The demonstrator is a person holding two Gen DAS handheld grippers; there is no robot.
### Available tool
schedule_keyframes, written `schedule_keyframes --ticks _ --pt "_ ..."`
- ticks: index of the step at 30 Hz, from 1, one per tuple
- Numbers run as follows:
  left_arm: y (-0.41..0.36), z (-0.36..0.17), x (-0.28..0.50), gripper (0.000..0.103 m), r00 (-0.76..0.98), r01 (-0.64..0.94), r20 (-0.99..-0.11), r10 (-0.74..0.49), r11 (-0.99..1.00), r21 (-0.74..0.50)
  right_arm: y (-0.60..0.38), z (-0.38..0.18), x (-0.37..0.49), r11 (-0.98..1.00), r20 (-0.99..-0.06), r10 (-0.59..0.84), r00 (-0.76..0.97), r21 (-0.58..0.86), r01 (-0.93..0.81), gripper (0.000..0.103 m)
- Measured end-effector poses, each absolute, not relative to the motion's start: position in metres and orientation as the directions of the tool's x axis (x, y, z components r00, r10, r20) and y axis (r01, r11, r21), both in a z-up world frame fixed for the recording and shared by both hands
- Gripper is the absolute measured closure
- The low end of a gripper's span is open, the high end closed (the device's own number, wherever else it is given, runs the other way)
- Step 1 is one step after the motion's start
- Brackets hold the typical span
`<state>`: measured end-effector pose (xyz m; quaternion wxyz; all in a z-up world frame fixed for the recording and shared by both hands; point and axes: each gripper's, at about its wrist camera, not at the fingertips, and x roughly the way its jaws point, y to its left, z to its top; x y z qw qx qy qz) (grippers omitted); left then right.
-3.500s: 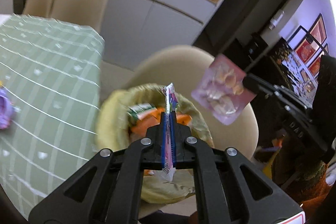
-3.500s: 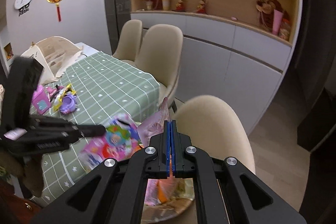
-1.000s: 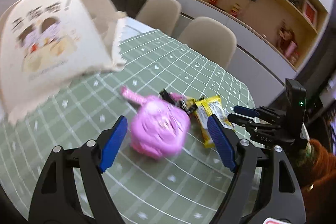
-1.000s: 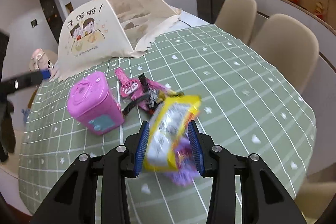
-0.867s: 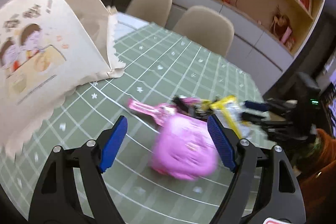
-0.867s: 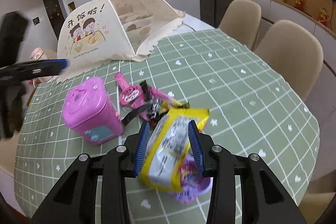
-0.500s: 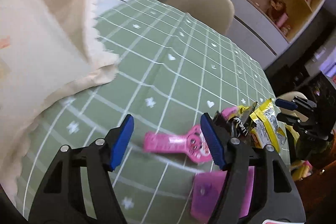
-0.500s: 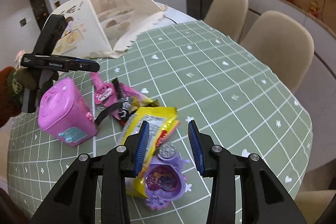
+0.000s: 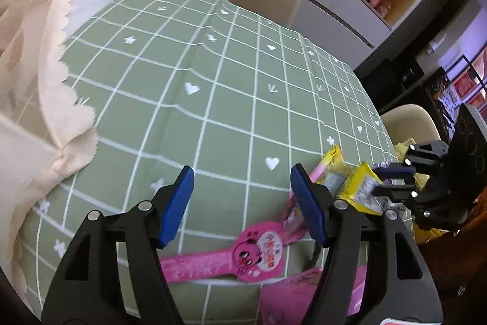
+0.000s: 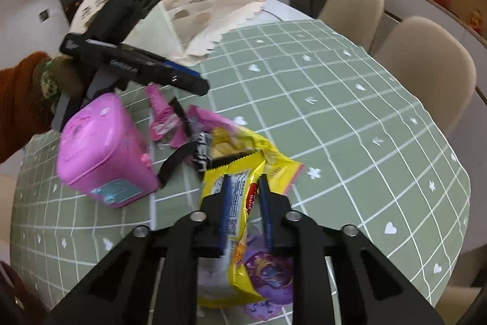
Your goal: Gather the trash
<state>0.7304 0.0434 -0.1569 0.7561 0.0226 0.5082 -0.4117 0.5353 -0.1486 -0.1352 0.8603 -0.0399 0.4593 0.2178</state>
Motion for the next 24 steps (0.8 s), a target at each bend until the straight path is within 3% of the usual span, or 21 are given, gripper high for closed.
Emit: schedule_keyframes --ticks 14,24 --pt "0.111 -0.158 0.698 0.043 0.184 0.542 -0.818 -0.544 0.751 -0.378 -0.152 -0.14 0.458 0.903 -0.829 0.379 0.411 0.235 -0.359 0.092" --pt "0.088 -0.164 0.709 0.043 0.129 0.507 -0.849 -0.513 0.769 -0.388 -0.159 -0.131 0.441 0.924 -0.828 0.347 0.441 0.221 -0.313 0.092"
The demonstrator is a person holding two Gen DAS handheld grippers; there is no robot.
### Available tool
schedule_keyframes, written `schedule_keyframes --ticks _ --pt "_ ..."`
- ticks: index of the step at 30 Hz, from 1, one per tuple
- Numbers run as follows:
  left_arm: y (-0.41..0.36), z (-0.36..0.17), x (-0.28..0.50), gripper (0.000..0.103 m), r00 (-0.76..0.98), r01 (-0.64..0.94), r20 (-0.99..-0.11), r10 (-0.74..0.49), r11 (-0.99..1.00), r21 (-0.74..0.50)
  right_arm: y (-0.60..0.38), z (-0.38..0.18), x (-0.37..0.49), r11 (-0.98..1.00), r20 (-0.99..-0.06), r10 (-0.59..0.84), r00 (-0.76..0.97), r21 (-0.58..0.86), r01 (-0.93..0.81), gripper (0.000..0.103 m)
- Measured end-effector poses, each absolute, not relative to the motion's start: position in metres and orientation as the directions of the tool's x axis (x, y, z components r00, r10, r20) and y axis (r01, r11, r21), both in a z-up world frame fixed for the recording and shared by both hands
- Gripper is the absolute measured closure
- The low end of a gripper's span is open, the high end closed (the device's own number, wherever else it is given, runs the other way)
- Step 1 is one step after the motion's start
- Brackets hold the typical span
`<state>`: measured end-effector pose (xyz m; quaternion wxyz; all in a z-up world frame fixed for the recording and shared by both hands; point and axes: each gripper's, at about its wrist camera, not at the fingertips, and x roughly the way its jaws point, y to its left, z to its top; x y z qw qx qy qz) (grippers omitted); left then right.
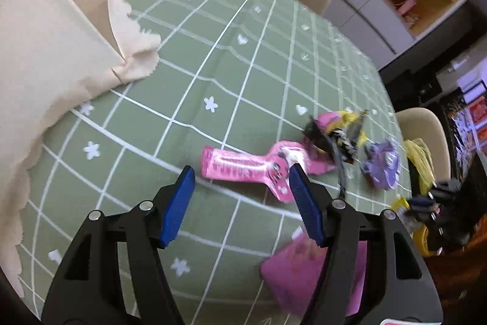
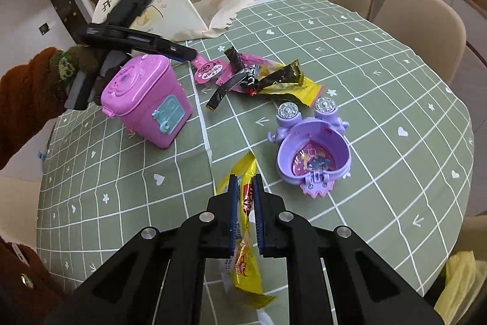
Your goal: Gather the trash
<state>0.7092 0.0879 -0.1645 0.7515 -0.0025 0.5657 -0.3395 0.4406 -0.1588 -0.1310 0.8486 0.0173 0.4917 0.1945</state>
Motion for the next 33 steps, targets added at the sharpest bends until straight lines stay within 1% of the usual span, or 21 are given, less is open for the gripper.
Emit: schedule_keyframes --ticks 1,2,3,4,5,6,10,18,27,29,33 --pt "0.084 -0.166 0.711 0.044 0.137 0.5 -0.854 -0.502 0.779 -0.378 -0.16 -0.131 0.439 0.925 -0.827 0.345 0.444 0.221 -0.308 0.092" --pt "0.081 -0.165 0.713 0.055 0.154 0.497 -0.855 -0.495 0.787 -0.366 -0.16 -0.131 0.438 0.926 -0.826 0.345 0.447 0.222 -0.304 0.092" --pt "0.079 -0.166 0.714 0.07 0.15 0.487 -0.857 -0.492 0.791 -0.369 -0.161 -0.131 0.438 0.927 -0.825 0.343 0.449 0.222 -0.301 0.092" --pt "0.077 -0.167 0.716 0.077 0.151 0.476 -0.86 -0.487 0.798 -0.368 -0.163 -0.132 0.436 0.93 -0.825 0.339 0.451 0.22 -0.296 0.092" --pt "0.076 -0.167 0.715 0.092 0.162 0.471 -0.862 -0.481 0.805 -0.361 -0.164 -0.132 0.434 0.931 -0.825 0.337 0.453 0.218 -0.294 0.092" --pt "0.074 -0.166 0.714 0.101 0.183 0.474 -0.863 -0.472 0.811 -0.343 -0.165 -0.132 0.433 0.932 -0.824 0.334 0.456 0.217 -0.291 0.092" --pt "0.08 -0.152 0.705 0.103 0.257 0.472 -0.842 -0.474 0.822 -0.318 -0.167 -0.129 0.43 0.932 -0.817 0.335 0.469 0.215 -0.291 0.092" --pt "0.117 -0.089 0.676 0.103 0.402 0.409 -0.78 -0.48 0.856 -0.315 -0.168 -0.107 0.418 0.926 -0.788 0.346 0.509 0.199 -0.321 0.093" --pt "0.137 -0.013 0.602 0.103 0.525 0.406 -0.702 -0.48 0.867 -0.289 -0.171 -0.079 0.404 0.927 -0.75 0.341 0.567 0.168 -0.334 0.093" --pt "0.14 0.0 0.584 0.103 0.551 0.4 -0.69 -0.469 0.874 -0.275 -0.17 -0.075 0.4 0.927 -0.748 0.336 0.572 0.157 -0.339 0.093" --pt "0.139 0.015 0.548 0.103 0.566 0.397 -0.666 -0.487 0.868 -0.297 -0.173 -0.07 0.392 0.928 -0.743 0.335 0.579 0.156 -0.338 0.093"
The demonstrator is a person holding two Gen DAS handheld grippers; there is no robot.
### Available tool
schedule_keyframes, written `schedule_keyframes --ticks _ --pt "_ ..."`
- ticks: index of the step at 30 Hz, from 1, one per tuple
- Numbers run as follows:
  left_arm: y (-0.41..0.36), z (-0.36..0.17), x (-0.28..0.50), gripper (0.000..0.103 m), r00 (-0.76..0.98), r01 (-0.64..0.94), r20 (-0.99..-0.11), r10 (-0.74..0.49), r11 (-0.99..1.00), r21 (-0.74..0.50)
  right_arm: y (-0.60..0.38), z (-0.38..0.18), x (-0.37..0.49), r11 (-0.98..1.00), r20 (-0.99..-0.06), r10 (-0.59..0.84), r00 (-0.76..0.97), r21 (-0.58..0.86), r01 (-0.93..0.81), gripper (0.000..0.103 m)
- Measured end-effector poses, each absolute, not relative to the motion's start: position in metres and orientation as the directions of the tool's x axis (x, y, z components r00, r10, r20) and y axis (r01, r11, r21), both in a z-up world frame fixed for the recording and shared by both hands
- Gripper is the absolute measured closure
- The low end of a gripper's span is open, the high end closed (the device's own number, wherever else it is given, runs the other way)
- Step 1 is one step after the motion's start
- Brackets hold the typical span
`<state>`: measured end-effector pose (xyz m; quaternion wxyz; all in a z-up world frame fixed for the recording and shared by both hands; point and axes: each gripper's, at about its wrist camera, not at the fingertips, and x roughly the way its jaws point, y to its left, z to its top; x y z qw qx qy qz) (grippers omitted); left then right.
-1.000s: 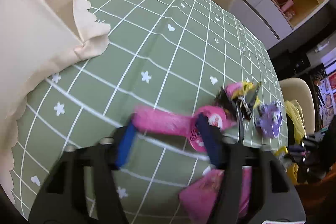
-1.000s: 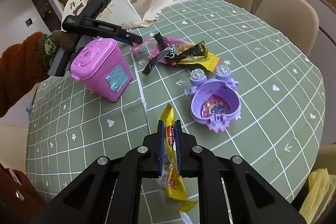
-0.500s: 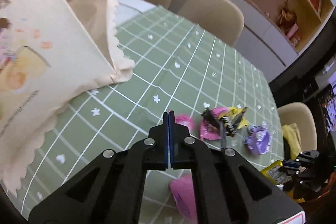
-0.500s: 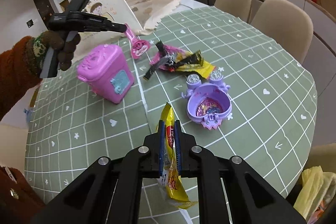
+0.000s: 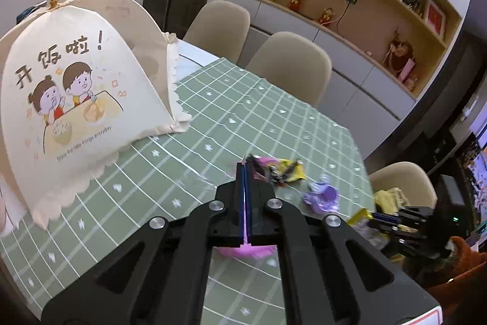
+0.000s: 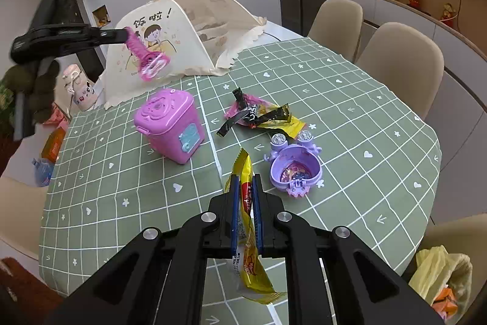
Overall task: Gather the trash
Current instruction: 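Lift the yellow packet with the right tool and carry it toward the trash bin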
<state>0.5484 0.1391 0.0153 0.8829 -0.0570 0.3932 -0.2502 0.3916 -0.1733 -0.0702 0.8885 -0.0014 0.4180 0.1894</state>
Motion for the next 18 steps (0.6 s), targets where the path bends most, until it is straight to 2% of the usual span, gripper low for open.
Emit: schedule_keyframes --ticks 6,18 --pt "0.119 0.021 0.502 0.103 0.579 0.395 -0.641 -0.505 0.861 -0.321 -0.182 -0.063 0.376 0.932 -0.731 0.327 0.599 0.144 -0.333 0.093" --pt "0.033 0.03 0.436 0.103 0.584 0.471 -0.631 -0.511 0.846 -0.25 -0.215 -0.021 0.347 0.933 -0.654 0.337 0.677 0.138 -0.332 0.093"
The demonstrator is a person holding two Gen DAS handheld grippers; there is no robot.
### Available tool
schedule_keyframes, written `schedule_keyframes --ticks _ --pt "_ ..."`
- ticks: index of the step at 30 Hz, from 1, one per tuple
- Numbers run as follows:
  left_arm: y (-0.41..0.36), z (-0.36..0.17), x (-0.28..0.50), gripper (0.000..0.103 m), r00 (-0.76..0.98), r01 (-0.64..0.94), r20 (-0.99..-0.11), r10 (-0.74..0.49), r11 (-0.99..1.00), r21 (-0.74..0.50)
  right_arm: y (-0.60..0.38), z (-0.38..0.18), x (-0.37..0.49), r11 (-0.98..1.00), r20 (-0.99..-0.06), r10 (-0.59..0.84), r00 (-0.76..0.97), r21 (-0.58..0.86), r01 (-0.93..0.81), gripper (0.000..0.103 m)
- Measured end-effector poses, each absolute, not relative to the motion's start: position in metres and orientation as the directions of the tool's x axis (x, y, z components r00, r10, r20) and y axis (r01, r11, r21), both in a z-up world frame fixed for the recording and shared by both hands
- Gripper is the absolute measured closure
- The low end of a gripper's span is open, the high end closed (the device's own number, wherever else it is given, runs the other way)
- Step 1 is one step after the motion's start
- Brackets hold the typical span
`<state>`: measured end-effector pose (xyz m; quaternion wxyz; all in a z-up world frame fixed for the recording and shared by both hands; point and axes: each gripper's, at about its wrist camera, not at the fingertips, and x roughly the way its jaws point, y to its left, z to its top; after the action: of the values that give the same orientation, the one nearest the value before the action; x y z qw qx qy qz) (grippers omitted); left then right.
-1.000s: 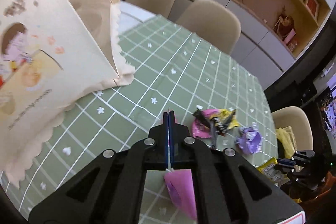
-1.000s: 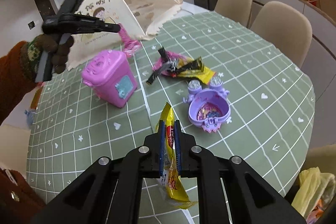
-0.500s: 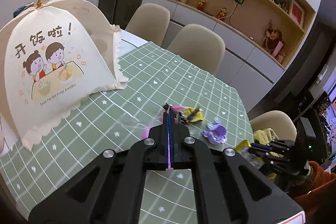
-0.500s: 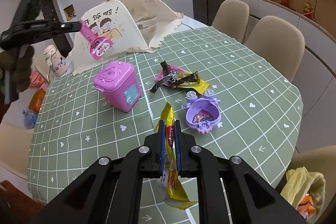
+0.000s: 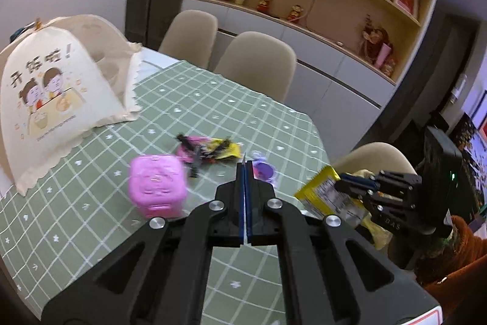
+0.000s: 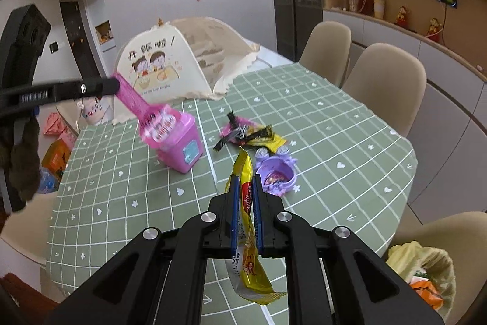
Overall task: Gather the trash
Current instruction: 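Lift the yellow packet with the right tool and carry it toward the trash bin, then lower the yellow packet into the trash bin and open the right tool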
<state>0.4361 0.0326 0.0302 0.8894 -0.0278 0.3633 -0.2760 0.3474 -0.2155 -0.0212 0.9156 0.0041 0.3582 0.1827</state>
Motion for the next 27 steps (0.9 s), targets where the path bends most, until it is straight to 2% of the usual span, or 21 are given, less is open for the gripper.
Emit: schedule_keyframes --ticks 13,27 --pt "-0.067 0.044 0.427 0.103 0.5 0.585 -0.597 -0.628 0.753 -0.302 -0.311 0.017 0.312 0.97 -0.564 0.241 0.79 0.133 -0.201 0.093" --pt "-0.242 0.028 0.408 0.103 0.258 0.751 -0.584 -0.77 0.54 -0.38 -0.463 0.003 0.255 0.993 -0.584 -0.007 0.812 0.093 0.076 0.093"
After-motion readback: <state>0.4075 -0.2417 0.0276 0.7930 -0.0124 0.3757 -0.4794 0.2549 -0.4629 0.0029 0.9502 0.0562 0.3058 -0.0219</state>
